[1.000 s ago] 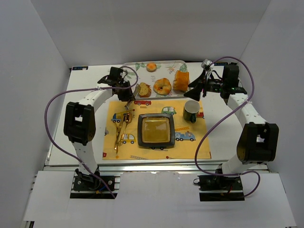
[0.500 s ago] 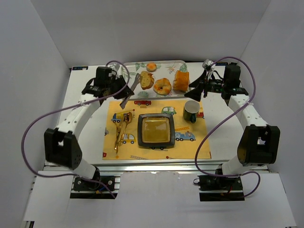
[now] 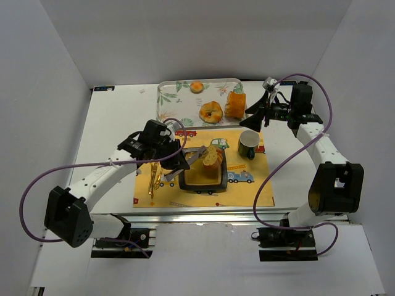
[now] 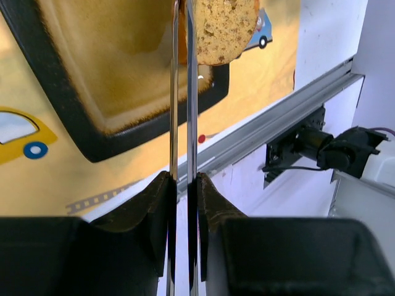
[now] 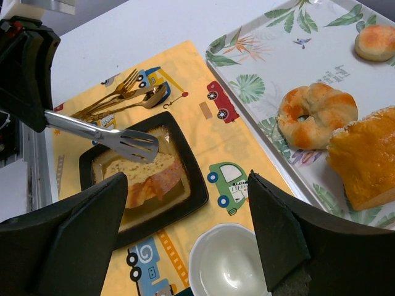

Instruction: Place the bread

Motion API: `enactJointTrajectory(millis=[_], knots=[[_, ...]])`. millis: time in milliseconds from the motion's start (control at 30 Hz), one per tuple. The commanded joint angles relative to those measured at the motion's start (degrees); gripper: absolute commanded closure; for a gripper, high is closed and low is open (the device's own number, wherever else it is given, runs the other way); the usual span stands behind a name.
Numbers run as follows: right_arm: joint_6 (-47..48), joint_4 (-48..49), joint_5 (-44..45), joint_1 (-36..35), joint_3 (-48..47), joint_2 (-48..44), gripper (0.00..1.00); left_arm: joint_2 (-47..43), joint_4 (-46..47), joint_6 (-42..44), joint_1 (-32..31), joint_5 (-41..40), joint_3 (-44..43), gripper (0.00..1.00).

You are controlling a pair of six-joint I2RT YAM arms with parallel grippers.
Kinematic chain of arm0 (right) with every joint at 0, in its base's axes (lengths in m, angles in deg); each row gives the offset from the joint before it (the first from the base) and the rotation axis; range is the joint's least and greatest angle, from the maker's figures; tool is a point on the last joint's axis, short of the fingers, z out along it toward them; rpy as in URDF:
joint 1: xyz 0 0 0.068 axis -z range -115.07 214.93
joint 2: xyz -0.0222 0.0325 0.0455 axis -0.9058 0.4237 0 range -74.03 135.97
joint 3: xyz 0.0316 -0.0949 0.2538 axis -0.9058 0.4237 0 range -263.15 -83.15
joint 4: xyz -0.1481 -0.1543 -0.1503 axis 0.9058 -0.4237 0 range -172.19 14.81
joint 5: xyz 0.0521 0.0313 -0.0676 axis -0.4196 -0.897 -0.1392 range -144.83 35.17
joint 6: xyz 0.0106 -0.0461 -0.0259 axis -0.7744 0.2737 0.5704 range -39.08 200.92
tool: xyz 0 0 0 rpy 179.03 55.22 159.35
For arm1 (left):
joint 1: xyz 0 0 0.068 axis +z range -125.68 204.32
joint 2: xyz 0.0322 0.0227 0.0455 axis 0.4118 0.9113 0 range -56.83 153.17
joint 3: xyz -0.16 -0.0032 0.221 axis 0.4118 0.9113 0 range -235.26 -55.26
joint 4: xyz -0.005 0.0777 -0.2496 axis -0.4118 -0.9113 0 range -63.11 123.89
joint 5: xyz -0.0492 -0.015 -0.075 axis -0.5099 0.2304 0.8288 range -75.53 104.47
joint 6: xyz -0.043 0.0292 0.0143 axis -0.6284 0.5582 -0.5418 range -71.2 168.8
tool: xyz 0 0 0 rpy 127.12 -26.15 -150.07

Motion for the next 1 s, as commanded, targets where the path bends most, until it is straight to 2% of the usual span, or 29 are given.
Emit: enactJointTrajectory(millis=[0,33,67,200,400,567,733,800,867,933,967], knots=[[-0.1,-0.6,-1.3,0.3,-1.5,-0.9,0.17,-3.0,0.3,-1.1,-1.0,-0.9,0.8,0.88],[-0.1,-0.7,-1.3,0.2,-1.5,-1.0,0.17,-3.0,0.1,-1.0,-1.0,-1.5,1.4,0.85],[-0.1,-0.7,-1.3,0.2,-1.5,-1.1,0.17,-3.0,0.0,-0.9,-1.1,-2.0,1.6,0.76],[-0.1,-0.9,-1.3,0.3,-1.1,-1.5,0.17,-2.7,1.3,-1.2,-1.3,-2.9,2.0,0.62],[0.7,-1.4,-1.4,0.2,-0.8,-1.7,0.17,-2.4,1.1,-1.0,-1.6,-2.8,-0.4,0.52],[0.9,-1.5,-1.4,0.2,-0.8,-1.5,0.17,-2.6,-0.6,-0.6,-1.6,-2.7,-2.6,0.5],[1.4,-1.9,-1.4,0.2,-0.7,-1.6,0.17,-2.8,-2.9,0.1,-1.4,-6.8,-6.1,0.52],[2.6,-2.2,-1.6,0.2,-0.7,-1.7,0.17,-2.8,-3.8,0.6,-0.3,-10.7,-7.1,0.63],[3.9,-3.4,-1.5,-0.2,-0.9,-1.9,0.17,-3.0,-5.1,2.9,1.9,-13.7,-7.7,0.78],[5.4,-4.1,-1.3,-0.5,-1.0,-2.0,0.17,-3.8,-5.9,6.7,8.3,-19.5,-7.7,0.87],[5.6,-4.4,-1.3,-0.6,-0.9,-1.9,0.17,-4.4,-4.8,8.7,13.7,-20.9,-6.4,0.87]])
